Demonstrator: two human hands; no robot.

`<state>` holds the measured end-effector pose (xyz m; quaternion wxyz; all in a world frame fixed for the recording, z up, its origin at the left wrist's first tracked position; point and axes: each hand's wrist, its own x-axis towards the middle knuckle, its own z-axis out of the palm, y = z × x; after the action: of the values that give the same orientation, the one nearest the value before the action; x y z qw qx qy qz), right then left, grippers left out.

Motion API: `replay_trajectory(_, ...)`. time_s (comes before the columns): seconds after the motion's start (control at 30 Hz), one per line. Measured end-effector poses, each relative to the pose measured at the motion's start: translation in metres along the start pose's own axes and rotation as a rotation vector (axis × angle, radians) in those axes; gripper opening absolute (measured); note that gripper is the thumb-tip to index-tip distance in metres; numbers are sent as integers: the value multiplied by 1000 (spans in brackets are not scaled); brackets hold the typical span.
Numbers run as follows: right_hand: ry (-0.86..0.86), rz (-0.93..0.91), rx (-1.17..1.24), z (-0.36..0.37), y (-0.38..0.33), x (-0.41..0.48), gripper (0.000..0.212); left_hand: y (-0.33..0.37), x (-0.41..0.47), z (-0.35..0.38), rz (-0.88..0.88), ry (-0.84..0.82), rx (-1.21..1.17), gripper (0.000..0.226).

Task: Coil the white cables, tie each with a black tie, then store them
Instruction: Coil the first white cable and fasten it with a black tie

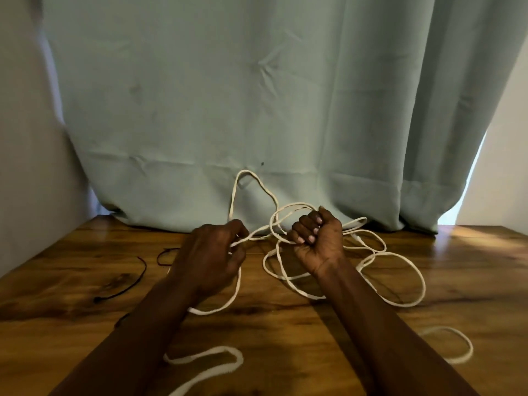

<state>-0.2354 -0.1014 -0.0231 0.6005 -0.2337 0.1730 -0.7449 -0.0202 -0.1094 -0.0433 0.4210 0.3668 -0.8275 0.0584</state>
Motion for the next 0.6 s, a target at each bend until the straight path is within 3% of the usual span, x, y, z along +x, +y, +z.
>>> replay_trajectory(0.1,13,-70,-4,5,-1,0,53,15,-2,2,64,-78,21,26)
replay_trajectory(0.23,34,-186,-283,16,8,-7,50,27,-8,3,109,-114,-76,46)
replay_trajectory(0.33,-10,-335,-768,14,32,-14,45,32,-8,0,182,-124,-99,50)
replay_trajectory(0.43,-133,-395,-1310,7,50,-21,77,34,-7,-7,169,-107,-171,24)
replay_trajectory(0.53,-271,-530,-1465,16,47,-28,68,25,-8,-16,99,2,-279,23)
replay_trajectory(0.6,-353,-536,-1586,20,47,-32,74,17,-9,-23,39,82,-342,30)
